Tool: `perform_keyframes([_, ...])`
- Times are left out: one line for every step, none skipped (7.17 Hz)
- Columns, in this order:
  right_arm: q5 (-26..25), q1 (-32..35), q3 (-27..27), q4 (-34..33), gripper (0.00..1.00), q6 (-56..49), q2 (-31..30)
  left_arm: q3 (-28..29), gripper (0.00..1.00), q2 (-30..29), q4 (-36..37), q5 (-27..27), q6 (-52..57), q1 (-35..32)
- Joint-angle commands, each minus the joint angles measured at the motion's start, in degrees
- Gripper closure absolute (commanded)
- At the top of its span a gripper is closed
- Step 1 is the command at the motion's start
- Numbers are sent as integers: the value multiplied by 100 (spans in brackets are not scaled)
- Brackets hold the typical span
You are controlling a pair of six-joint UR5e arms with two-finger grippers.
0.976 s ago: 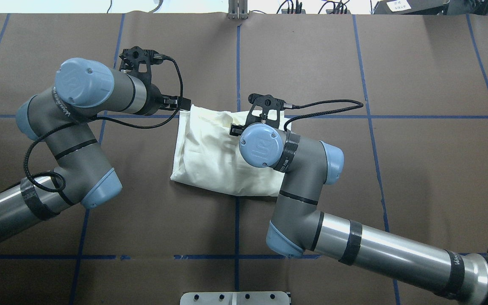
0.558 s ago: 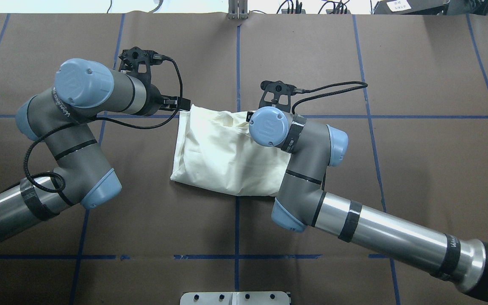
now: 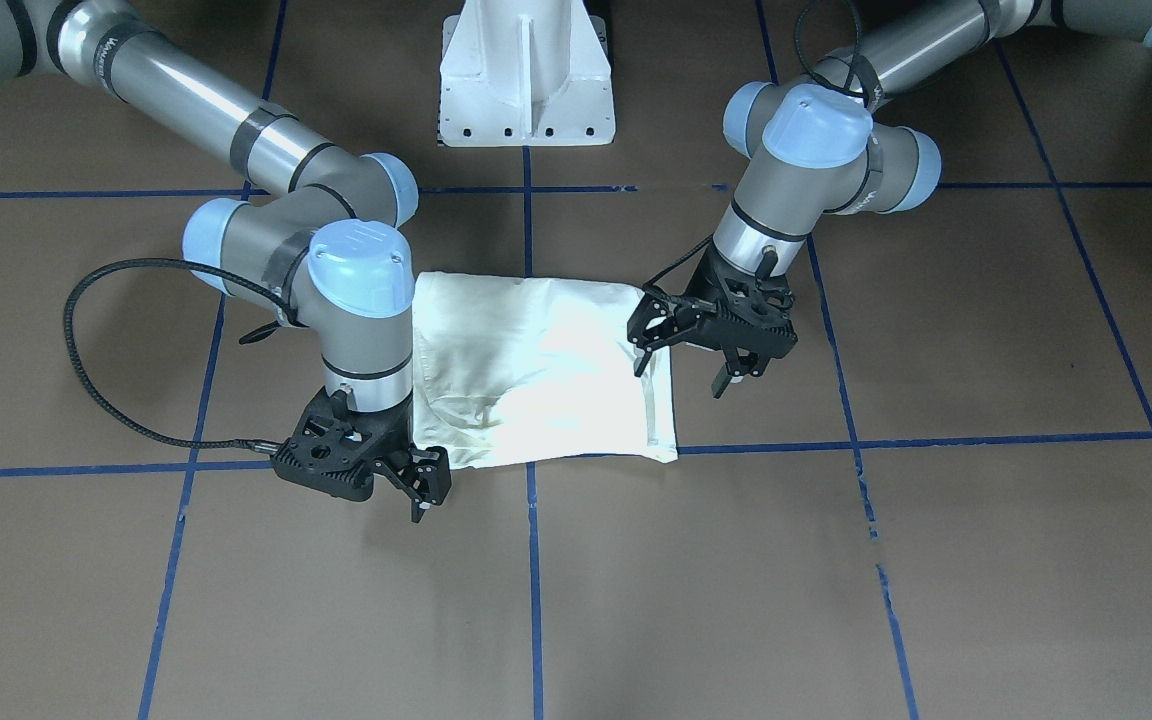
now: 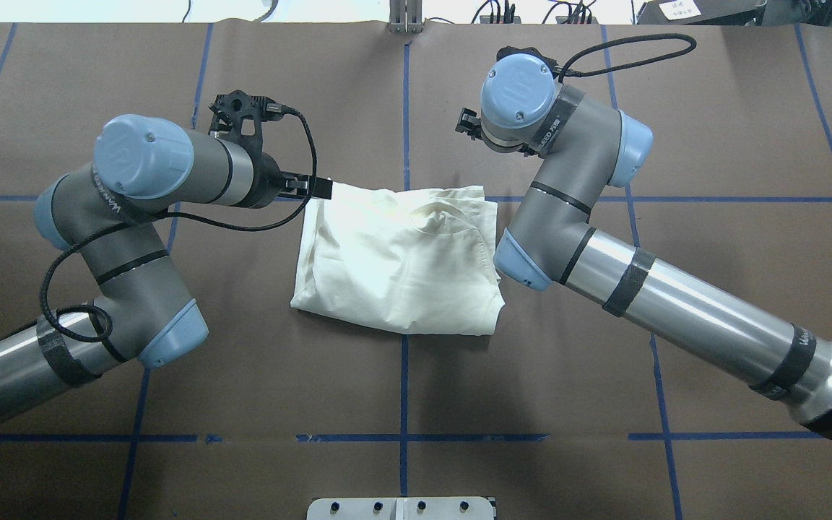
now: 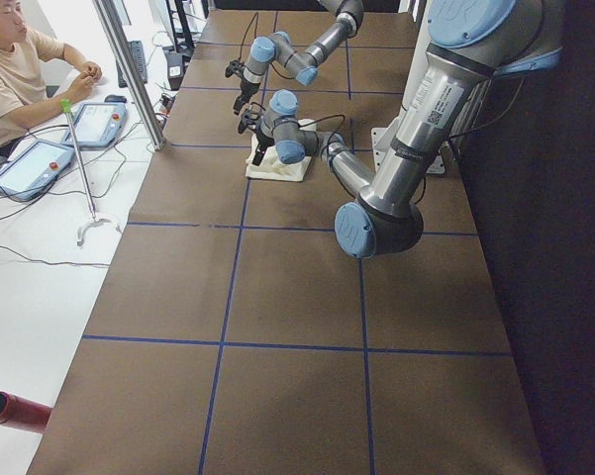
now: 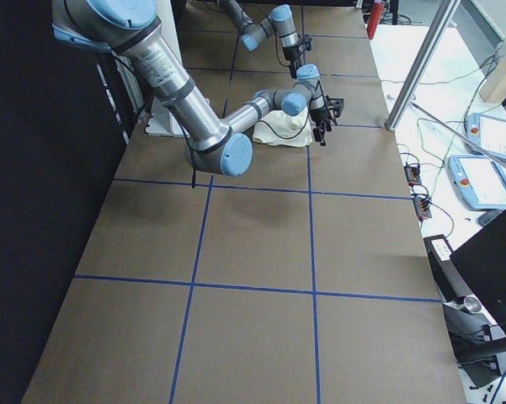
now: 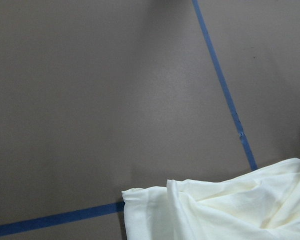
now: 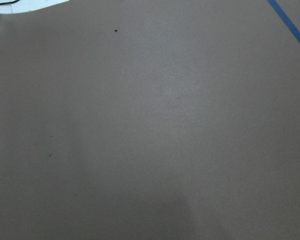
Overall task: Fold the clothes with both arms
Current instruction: 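Raise the right gripper away while the left gripper moves to the shirt's side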
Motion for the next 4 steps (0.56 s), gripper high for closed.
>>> perform_keyframes([136, 61, 100, 8, 0, -16, -7, 38, 0, 621, -1471, 26, 48, 405])
perform_keyframes([136, 61, 108, 8, 0, -16, -16, 30, 1, 649, -1528, 88, 74, 608])
perform_keyframes([136, 61, 126, 8, 0, -16, -16, 38, 17, 606, -1529, 123, 135, 749])
perform_keyframes([128, 53, 126, 8, 0, -16, -16, 38, 29, 605, -1529, 123, 240, 898])
